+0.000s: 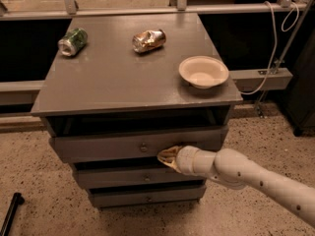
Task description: Close top drawer
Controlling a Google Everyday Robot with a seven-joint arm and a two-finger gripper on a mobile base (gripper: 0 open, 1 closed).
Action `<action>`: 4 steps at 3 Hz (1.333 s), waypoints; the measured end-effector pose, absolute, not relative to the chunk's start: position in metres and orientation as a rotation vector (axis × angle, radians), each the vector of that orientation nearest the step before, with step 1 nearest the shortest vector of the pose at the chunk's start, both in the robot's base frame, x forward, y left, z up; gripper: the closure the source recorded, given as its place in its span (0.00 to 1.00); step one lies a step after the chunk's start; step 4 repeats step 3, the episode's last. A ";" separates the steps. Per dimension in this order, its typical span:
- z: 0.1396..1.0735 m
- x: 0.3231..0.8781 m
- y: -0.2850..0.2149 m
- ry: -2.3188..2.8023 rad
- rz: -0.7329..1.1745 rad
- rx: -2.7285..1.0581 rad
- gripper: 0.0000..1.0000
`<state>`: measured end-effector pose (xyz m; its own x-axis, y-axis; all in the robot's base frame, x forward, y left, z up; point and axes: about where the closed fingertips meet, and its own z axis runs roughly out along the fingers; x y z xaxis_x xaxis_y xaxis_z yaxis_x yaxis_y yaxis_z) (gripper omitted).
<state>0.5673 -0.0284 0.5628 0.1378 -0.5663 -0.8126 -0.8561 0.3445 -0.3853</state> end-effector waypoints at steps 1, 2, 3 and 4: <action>0.569 0.566 -0.021 1.524 0.355 -1.341 1.00; 0.579 0.538 -0.031 1.522 0.349 -1.357 1.00; 0.592 0.486 -0.062 1.559 0.351 -1.335 1.00; 0.592 0.486 -0.062 1.559 0.351 -1.335 1.00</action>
Offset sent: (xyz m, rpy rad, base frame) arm -0.0995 -0.0320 0.0407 -0.0416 -0.0132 0.0379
